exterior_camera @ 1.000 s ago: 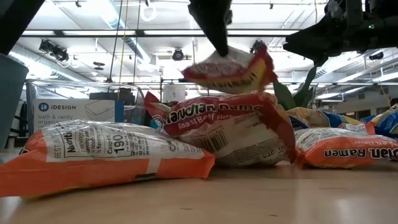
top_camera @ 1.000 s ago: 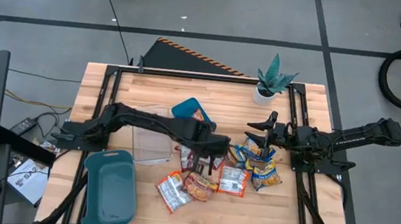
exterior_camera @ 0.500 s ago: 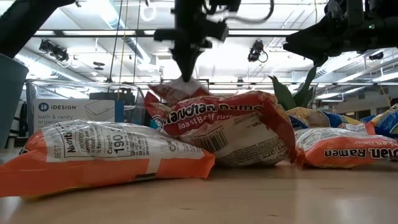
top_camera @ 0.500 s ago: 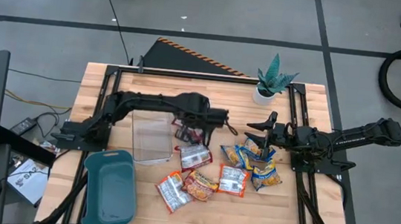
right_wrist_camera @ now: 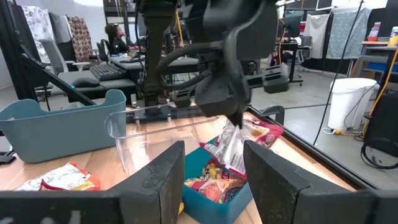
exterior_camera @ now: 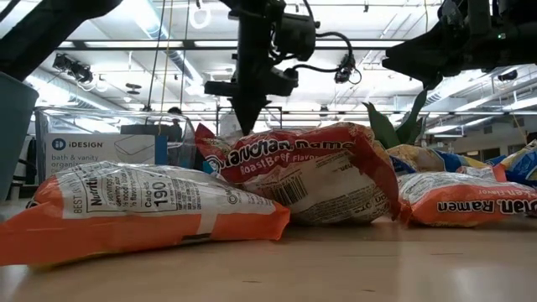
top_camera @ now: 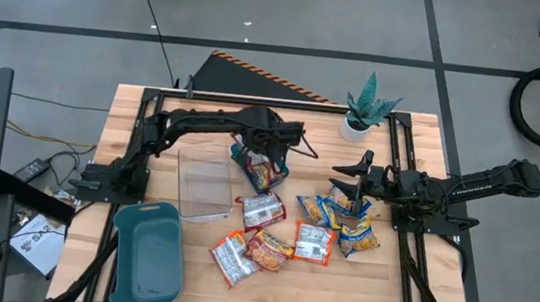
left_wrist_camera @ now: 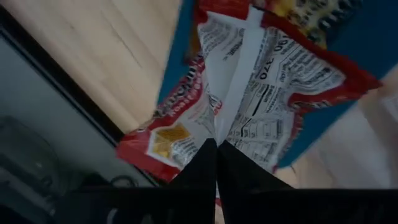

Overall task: Sort Maruchan noodles
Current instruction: Put the red noodle pack into the blue bin

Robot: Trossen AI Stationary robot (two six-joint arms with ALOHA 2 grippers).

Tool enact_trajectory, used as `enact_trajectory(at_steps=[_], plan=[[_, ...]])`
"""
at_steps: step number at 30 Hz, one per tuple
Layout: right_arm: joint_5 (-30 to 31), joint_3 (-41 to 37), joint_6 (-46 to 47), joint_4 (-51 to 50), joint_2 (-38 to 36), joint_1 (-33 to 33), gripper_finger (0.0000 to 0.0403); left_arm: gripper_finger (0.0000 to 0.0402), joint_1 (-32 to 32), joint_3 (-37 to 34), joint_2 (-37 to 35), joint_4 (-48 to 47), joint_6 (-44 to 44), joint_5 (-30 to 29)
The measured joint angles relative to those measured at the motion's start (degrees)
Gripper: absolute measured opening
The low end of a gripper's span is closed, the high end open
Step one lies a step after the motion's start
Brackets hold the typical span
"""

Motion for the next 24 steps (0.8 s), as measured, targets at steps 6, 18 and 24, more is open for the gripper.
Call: enact_trajectory(at_steps=[6,18,24], plan=[[0.0,0.0,0.08,-0.04,0.0,0.0,0.017,0.0035,1.59,0.0,0.0,0.21,0.28,11.78],[0.01,0.0,-0.92,0.94,0.0,0.0,0.017,0.0163,1.93,0.0,0.0,-4.46,-0.62,8.0],[0.02,0.0,-0.91,0.94,0.0,0.0,0.017,0.0173,4.11,0.0,0.0,-5.88,0.02,4.73]])
